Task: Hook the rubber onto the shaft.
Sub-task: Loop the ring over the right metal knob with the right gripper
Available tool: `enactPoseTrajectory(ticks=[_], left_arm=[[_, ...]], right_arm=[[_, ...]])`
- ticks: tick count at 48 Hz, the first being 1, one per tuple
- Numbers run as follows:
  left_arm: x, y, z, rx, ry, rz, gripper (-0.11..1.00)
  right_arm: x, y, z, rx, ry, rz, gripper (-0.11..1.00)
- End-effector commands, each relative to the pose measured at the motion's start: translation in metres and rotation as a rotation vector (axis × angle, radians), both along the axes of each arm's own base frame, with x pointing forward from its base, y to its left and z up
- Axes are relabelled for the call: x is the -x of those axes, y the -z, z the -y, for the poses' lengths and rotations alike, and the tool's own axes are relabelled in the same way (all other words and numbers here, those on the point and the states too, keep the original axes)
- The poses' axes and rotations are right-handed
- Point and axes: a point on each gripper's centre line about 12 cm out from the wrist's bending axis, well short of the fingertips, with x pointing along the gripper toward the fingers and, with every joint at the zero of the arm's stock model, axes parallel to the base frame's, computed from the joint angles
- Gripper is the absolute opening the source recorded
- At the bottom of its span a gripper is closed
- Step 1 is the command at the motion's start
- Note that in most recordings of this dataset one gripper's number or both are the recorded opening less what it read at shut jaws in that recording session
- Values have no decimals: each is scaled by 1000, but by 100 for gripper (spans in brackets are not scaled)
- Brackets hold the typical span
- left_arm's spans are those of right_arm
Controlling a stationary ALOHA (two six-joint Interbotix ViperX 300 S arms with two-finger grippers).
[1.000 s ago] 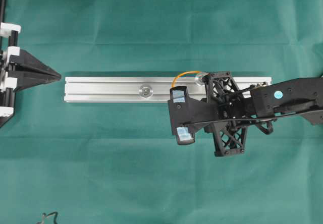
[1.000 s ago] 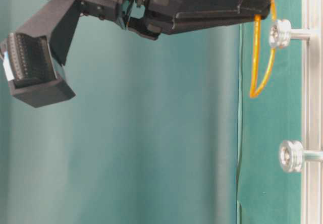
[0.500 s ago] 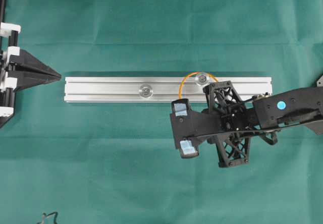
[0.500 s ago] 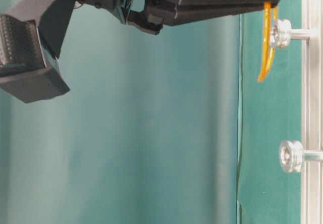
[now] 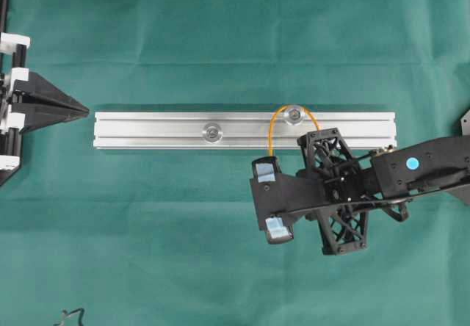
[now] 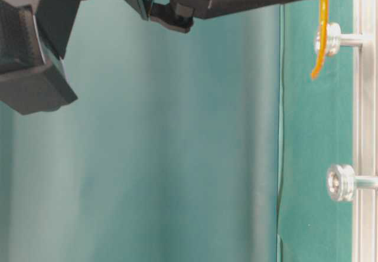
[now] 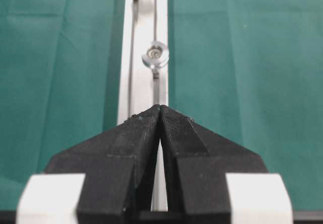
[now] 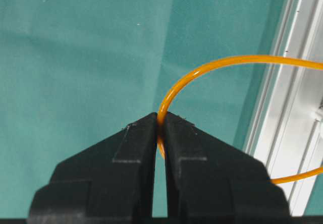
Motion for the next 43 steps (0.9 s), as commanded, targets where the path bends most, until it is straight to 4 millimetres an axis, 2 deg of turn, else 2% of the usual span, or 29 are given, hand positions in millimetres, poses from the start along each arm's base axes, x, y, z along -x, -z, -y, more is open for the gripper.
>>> enactPoseTrajectory(ticks=[1, 28, 43], left_arm=[[-3, -12, 0, -1, 2, 29, 0], [-3, -12, 0, -1, 2, 29, 0], [-3, -12, 0, -1, 2, 29, 0]], right_arm=[[-3, -12, -7, -18, -10, 35, 7], [-2, -12, -12, -51, 45, 32, 7], [-6, -9, -13, -100, 174, 23, 7]])
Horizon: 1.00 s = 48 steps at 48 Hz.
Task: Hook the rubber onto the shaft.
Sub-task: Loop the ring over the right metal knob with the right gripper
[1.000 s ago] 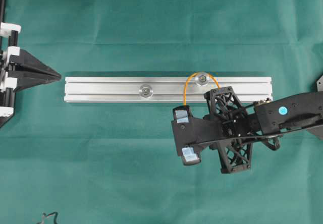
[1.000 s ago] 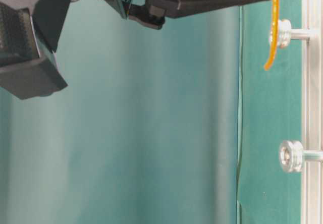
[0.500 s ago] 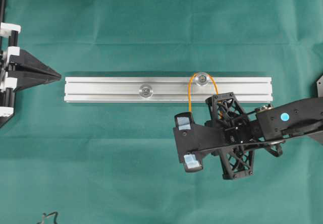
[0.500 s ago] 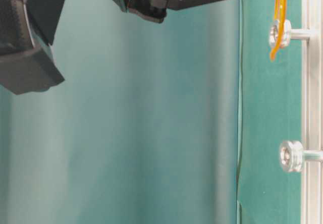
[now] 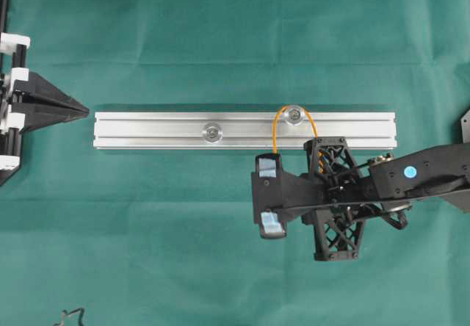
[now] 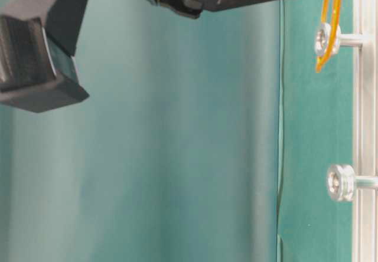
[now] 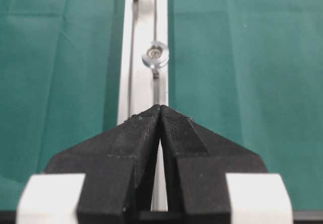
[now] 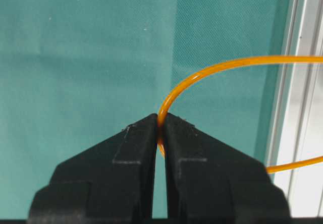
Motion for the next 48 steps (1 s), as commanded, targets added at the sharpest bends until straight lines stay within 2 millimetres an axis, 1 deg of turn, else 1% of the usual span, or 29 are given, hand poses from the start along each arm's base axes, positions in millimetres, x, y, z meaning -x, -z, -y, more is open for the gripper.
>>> enactPoseTrajectory(ticks=[1, 25, 32, 41, 48], left_arm=[[-3, -12, 0, -1, 2, 29, 0], [-3, -12, 0, -1, 2, 29, 0], [-3, -12, 0, -1, 2, 29, 0], [-3, -12, 0, -3, 2, 29, 0], [-3, -12, 0, -3, 2, 29, 0]], right_arm=[[-5, -14, -5, -27, 23, 42, 7], [-25, -18, -2, -162, 310, 89, 7], [-31, -16, -1, -192, 390, 81, 7], [-41, -15, -2, -226, 445, 98, 7], [-53, -19, 1, -255, 471, 135, 7]])
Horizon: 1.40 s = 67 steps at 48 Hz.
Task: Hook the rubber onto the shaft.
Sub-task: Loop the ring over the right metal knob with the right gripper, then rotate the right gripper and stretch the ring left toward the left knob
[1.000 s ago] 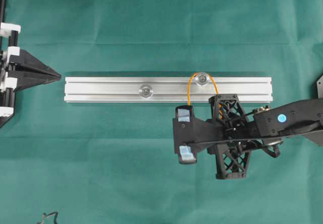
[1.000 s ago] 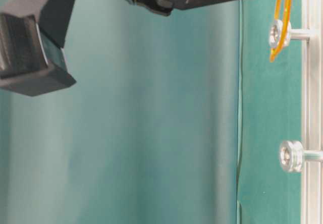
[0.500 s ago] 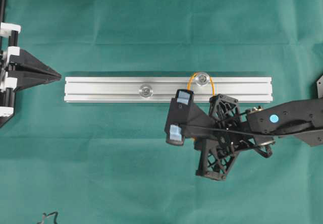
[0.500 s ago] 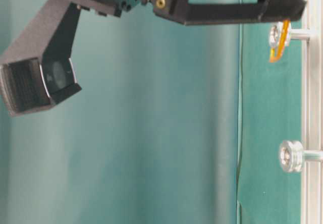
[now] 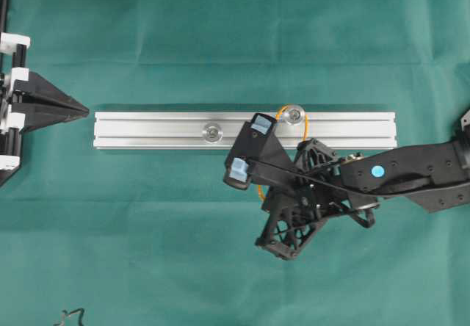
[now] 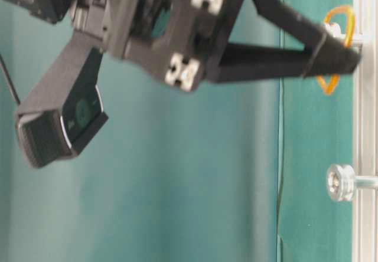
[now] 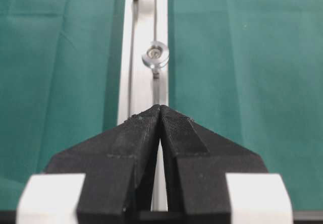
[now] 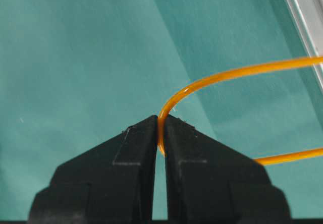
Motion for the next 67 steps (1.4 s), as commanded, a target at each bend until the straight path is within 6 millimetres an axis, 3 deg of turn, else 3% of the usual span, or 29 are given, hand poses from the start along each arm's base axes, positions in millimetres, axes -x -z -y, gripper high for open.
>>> enactPoseTrajectory(ticks=[1, 42, 67], left_arm=[[-3, -12, 1, -3, 4, 29, 0], [-3, -12, 1, -4, 4, 29, 0], [-3, -12, 0, -4, 3, 29, 0]], right_arm=[[-12, -19, -1, -29, 18, 74, 7], [-26, -18, 28, -147, 366, 66, 7], [-29, -19, 31, -156, 388, 71, 7]])
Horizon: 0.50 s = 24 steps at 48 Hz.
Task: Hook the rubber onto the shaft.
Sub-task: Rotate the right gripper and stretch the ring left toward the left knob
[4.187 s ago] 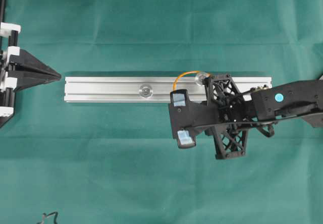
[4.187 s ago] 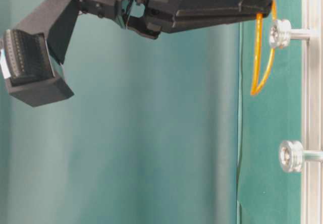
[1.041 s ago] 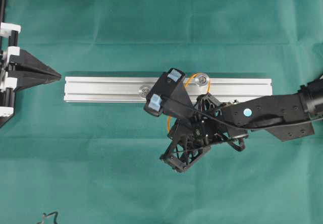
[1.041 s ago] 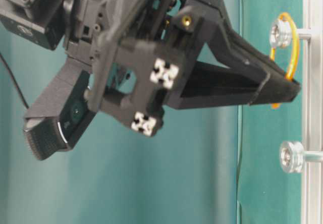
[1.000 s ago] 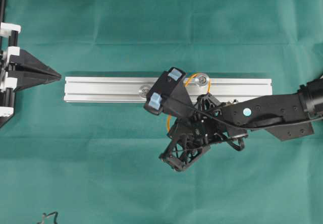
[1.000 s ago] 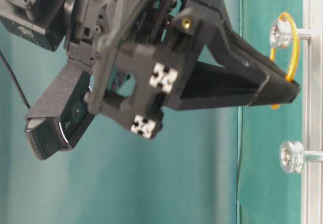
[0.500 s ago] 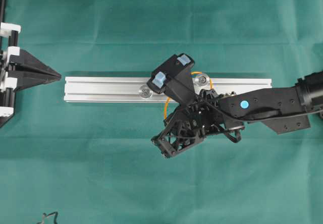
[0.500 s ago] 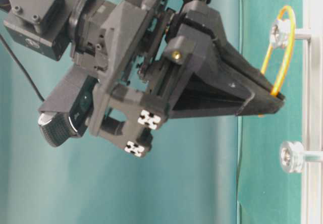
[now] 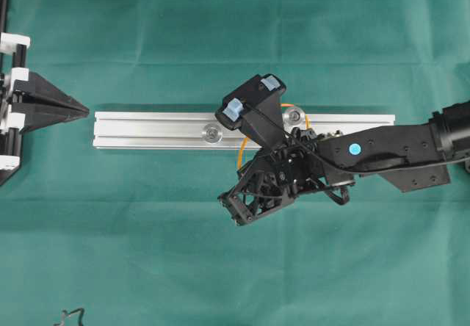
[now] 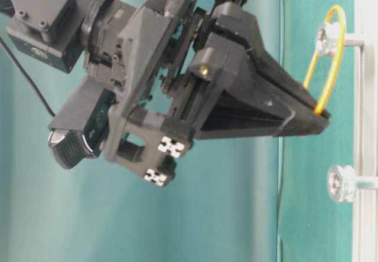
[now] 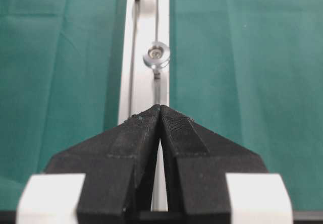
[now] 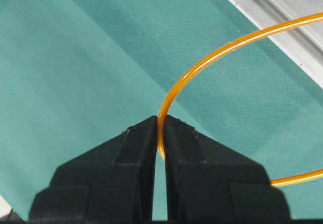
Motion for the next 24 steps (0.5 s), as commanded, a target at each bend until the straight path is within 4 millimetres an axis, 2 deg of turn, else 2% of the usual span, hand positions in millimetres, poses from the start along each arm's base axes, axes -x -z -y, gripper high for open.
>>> enactPoseTrajectory(ticks=[1, 24], left_arm=[[-3, -12, 1, -3, 4, 29, 0], [-3, -12, 1, -3, 4, 29, 0]], right_arm=[[-7, -18, 2, -8, 6, 55, 7], [-32, -21, 25, 75, 23, 91, 7]])
